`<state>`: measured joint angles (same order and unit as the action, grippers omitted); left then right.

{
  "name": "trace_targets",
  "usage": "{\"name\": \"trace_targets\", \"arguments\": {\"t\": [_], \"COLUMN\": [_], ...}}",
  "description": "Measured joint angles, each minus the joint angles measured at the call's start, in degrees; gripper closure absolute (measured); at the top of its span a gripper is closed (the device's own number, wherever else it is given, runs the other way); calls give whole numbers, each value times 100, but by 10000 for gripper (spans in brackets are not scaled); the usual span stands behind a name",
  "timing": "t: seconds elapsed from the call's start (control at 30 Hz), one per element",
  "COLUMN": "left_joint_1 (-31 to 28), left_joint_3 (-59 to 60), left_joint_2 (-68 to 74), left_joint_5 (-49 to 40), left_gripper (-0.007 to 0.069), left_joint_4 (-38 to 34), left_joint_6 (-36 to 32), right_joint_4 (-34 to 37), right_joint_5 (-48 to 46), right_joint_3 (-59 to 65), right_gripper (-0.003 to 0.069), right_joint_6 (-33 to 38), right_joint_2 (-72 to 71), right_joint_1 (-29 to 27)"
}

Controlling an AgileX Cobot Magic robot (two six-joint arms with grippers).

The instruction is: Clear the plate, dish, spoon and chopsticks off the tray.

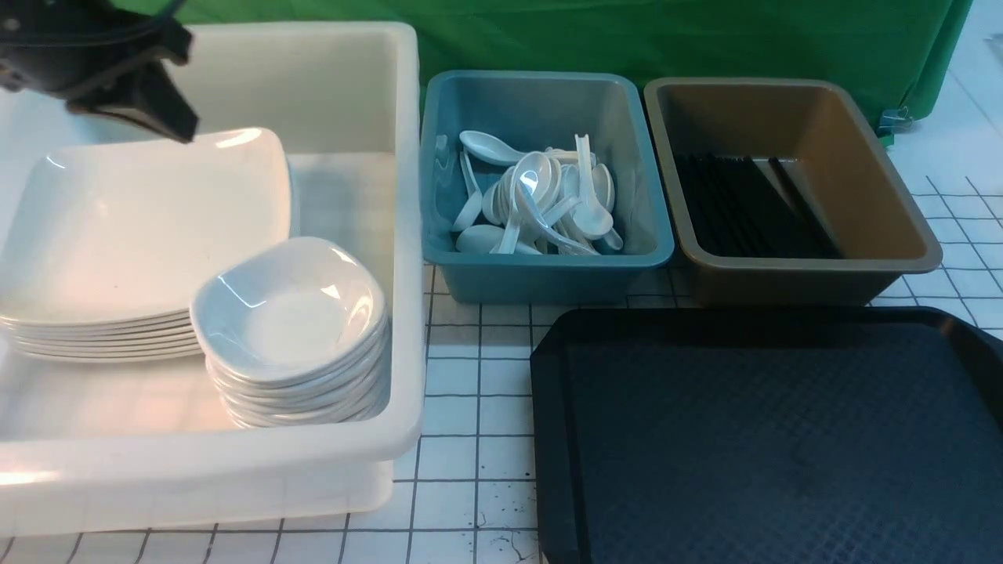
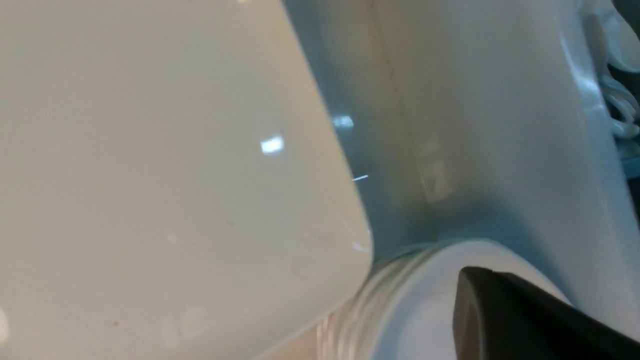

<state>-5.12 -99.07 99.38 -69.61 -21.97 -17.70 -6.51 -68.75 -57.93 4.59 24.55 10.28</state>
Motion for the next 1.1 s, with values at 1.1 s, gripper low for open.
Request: {"name": "trace_targets", "arguments": {"t": [1.1], "left_joint_1": [1058], "left_joint_3": [-4], "left_joint_2": [-841], "left_joint_5": [-47], "left_gripper": [627], "left_joint_4": [356], "left_joint_6": [120], "right_joint_4": [1857], "right_joint_5": [3857], "right_joint_3": [2680], "right_gripper": [619], "right_joint_6": [594], "right_joint_2": [-1408], "right_joint_1": [0]}}
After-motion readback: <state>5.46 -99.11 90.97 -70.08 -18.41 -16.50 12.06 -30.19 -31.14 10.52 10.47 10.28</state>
